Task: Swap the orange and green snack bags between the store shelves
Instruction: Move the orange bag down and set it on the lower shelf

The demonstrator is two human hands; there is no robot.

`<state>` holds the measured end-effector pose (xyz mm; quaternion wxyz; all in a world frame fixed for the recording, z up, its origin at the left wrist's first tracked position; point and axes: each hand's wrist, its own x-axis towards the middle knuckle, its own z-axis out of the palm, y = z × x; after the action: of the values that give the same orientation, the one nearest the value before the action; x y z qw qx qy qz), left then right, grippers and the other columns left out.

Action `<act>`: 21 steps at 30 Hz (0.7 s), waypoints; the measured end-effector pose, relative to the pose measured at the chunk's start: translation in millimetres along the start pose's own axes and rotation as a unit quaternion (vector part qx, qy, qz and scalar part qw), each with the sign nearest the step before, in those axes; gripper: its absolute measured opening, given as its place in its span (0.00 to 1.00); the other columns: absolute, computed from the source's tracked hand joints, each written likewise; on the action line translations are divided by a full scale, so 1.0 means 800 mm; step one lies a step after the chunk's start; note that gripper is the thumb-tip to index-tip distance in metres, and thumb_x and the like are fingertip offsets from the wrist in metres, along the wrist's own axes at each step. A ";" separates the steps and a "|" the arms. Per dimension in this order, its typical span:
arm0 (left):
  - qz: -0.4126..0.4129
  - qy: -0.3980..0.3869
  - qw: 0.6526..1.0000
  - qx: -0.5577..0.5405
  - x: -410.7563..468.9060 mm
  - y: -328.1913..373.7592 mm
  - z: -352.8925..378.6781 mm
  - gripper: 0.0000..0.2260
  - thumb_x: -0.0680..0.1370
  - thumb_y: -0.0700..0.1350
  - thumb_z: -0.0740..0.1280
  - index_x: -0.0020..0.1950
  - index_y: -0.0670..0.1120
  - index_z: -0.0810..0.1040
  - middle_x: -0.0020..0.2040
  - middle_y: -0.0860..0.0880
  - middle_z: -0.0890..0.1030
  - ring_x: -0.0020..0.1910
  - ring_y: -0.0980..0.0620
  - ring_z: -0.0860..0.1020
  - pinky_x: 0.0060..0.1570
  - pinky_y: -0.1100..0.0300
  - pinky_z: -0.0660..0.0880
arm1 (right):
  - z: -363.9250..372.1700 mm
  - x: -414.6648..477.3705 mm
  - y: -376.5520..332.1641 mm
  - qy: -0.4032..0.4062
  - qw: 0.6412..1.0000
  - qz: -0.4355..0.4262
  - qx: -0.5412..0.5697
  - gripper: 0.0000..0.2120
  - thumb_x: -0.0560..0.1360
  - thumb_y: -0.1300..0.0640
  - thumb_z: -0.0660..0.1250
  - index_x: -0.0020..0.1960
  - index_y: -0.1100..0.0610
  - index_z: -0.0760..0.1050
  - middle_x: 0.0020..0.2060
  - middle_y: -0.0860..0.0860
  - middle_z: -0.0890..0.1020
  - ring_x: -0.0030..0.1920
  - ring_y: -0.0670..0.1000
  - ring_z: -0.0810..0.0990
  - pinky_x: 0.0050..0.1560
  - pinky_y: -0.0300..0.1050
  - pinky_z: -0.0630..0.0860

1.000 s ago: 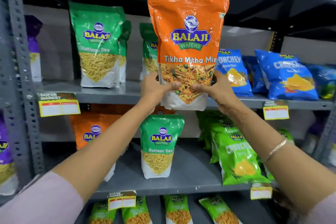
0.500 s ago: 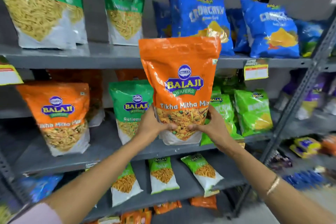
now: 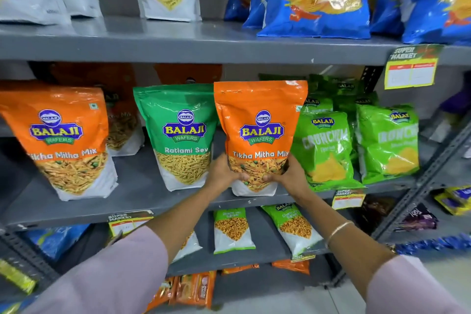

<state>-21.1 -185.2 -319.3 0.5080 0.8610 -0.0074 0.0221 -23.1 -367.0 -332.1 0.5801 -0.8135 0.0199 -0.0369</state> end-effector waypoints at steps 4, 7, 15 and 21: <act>-0.015 -0.008 1.000 0.005 0.022 -0.011 0.010 0.32 0.62 0.42 0.79 0.63 0.38 0.71 0.62 0.40 0.79 0.61 0.43 0.77 0.58 0.55 0.72 | 0.007 0.027 0.014 0.000 1.000 0.002 -0.005 0.36 0.59 0.67 0.77 0.63 0.59 0.67 0.59 0.59 0.78 0.58 0.58 0.77 0.58 0.55 0.75; -0.019 -0.005 1.000 0.006 0.031 -0.017 0.014 0.33 0.62 0.44 0.79 0.64 0.40 0.71 0.62 0.41 0.79 0.61 0.43 0.77 0.60 0.50 0.74 | 0.007 0.039 0.020 -0.005 1.000 0.003 -0.007 0.36 0.59 0.67 0.77 0.63 0.59 0.66 0.59 0.59 0.78 0.59 0.58 0.76 0.59 0.56 0.75; -0.044 -0.041 0.998 0.018 0.037 -0.018 0.011 0.36 0.62 0.46 0.79 0.66 0.43 0.68 0.64 0.43 0.77 0.64 0.44 0.74 0.63 0.48 0.72 | 0.004 0.044 0.010 -0.028 0.997 0.027 -0.063 0.38 0.60 0.65 0.77 0.66 0.62 0.64 0.60 0.58 0.77 0.60 0.55 0.74 0.61 0.51 0.71; -0.156 -0.148 0.975 0.066 0.027 -0.010 -0.027 0.34 0.68 0.49 0.74 0.69 0.42 0.63 0.69 0.41 0.71 0.64 0.40 0.72 0.51 0.47 0.76 | -0.007 0.039 -0.044 -0.229 0.899 0.257 -0.271 0.11 0.72 0.61 0.67 0.47 0.68 0.69 0.21 0.58 0.79 0.22 0.56 0.79 0.23 0.43 0.77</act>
<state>-0.2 -161.9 -314.8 0.4409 0.8768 0.0534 -0.1841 6.9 -363.0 -296.1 0.3156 -0.8918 0.1040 0.3071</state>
